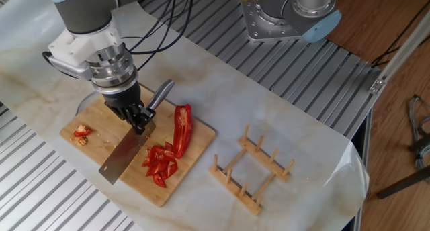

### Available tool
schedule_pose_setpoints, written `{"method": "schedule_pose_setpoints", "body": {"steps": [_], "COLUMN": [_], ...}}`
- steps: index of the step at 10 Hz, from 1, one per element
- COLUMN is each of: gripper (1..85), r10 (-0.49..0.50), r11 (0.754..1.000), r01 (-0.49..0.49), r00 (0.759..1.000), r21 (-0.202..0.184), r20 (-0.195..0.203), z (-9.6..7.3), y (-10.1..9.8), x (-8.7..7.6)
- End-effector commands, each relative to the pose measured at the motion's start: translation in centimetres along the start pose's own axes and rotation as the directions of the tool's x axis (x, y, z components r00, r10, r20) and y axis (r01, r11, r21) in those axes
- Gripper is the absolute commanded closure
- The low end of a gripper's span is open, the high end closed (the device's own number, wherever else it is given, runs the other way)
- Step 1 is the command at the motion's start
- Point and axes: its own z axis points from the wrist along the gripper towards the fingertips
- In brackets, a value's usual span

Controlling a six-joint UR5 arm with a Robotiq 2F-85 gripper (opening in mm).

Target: Chop the chili peppers

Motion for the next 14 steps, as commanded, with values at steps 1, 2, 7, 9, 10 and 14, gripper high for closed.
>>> {"method": "schedule_pose_setpoints", "body": {"steps": [1, 2, 7, 9, 10, 14], "gripper": [84.3, 84.3, 84.3, 84.3, 84.3, 84.3], "r10": [0.004, 0.004, -0.005, -0.008, -0.009, -0.021], "r11": [1.0, 1.0, 1.0, 1.0, 1.0, 1.0], "r01": [-0.004, -0.004, 0.005, 0.008, 0.009, 0.021], "r00": [1.0, 1.0, 1.0, 1.0, 1.0, 1.0], "r21": [-0.008, -0.008, -0.001, 0.001, 0.001, -0.002], "r20": [0.008, 0.008, 0.007, 0.007, 0.007, 0.007], "z": [-0.2, -0.2, -0.4, -0.4, -0.5, -0.6], "y": [0.0, -0.1, -0.8, -1.1, -1.2, -1.9], "x": [-0.3, -0.3, -0.3, -0.3, -0.3, -0.4]}}
